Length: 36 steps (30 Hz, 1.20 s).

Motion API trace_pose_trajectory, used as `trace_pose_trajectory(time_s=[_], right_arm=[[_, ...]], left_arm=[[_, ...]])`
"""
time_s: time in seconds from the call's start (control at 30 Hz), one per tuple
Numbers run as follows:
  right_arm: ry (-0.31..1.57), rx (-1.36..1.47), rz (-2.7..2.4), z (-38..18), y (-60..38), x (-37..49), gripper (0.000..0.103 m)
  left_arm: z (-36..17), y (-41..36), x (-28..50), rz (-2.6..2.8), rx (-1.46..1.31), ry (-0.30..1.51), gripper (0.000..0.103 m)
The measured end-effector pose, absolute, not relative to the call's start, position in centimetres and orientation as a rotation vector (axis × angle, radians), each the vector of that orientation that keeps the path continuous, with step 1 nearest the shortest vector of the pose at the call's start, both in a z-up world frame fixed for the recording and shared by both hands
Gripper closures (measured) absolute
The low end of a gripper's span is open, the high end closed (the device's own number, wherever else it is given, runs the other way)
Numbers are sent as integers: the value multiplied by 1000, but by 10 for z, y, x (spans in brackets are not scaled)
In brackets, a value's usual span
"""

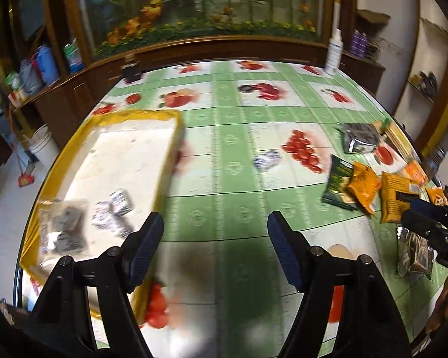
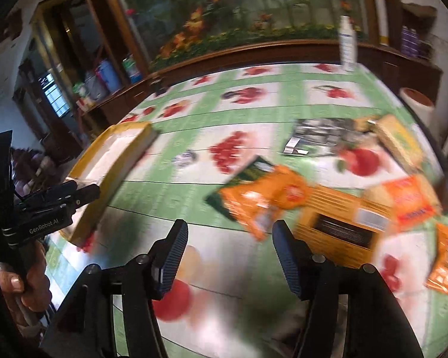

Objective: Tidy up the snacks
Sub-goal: 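Grasp orange snack bag with left tool while right tool grasps silver foil bag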

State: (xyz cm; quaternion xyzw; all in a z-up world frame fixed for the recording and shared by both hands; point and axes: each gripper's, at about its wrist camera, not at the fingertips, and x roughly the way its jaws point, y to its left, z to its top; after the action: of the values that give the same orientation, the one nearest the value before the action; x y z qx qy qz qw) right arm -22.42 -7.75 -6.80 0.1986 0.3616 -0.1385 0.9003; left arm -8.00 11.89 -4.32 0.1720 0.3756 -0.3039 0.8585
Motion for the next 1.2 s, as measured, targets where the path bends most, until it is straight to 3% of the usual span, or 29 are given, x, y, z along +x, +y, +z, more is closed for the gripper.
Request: trace_pose_trajectory(time_s=[0.13,0.37,0.67,0.83,1.17,1.2], right_arm=[[755,447,-323,-72,-101,-261,41],[787,390,-282,-83,-103,-315,31],[936,65,-148,-94,-76,-285,23],[1039,26,-134,-116,-81,-271,23],[987,132,-131,-116,-88,-286,27],[985,143,-133,-115,-89,-286,28]], left_arm=[[-45,97,-92,-730,372,835,31],[-53,59,-123,-858,420,859,31],[-55,17,-123,-943,474,893,31],[-62,-19,-131,-994,610,857,32],[-88,-67,-150,-1007,832,772,32],[-93,-69,-148,-990,838,788,37]])
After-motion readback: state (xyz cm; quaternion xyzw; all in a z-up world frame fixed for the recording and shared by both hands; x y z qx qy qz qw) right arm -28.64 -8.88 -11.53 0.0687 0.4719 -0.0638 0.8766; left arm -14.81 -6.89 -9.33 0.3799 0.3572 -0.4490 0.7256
